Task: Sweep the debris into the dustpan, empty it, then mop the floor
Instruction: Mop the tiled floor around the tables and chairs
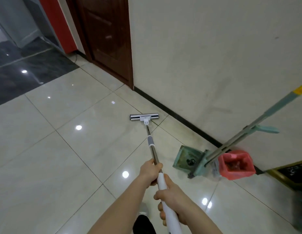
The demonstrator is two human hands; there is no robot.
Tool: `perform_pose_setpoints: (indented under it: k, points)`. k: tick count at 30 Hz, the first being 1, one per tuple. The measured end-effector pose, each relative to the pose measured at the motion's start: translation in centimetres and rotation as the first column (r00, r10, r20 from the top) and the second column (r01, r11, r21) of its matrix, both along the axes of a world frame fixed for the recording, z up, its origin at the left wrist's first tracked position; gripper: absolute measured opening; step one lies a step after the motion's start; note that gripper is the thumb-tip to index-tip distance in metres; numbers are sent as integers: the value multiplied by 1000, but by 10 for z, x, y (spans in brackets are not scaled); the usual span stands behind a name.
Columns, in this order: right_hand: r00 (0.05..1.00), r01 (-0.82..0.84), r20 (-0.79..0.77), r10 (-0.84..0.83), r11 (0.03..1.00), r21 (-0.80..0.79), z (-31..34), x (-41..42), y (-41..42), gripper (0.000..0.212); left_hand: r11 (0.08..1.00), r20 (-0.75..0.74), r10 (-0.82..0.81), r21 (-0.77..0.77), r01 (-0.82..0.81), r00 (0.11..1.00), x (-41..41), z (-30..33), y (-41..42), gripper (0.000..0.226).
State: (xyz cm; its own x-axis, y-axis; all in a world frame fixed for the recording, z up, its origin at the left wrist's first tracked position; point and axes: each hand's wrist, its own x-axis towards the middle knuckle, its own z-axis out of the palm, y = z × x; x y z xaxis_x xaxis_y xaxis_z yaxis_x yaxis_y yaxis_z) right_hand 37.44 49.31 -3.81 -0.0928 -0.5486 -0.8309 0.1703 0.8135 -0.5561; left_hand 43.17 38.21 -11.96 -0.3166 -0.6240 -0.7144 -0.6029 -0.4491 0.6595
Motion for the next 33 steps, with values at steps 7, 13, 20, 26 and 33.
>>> perform_pose_setpoints:
  k: [7, 13, 20, 26, 33]
  points:
    - [996, 63, 64, -63, 998, 4, 18, 21, -118, 30, 1000, -63, -9, 21, 11, 998, 18, 12, -119, 12]
    - [978, 191, 86, -190, 982, -6, 40, 75, -161, 32, 994, -137, -73, 71, 83, 988, 63, 25, -169, 15]
    - [937, 331, 106, -333, 943, 32, 28, 181, -180, 38, 955, -112, -267, 104, 279, 957, 154, 13, -195, 7]
    - [910, 410, 60, -410, 912, 15, 32, 282, -193, 37, 935, -92, -327, 115, 336, 941, 238, 14, -210, 12]
    - [875, 482, 65, -480, 876, -27, 60, 376, -176, 21, 939, -187, -319, 67, 336, 929, 325, 25, -196, 16]
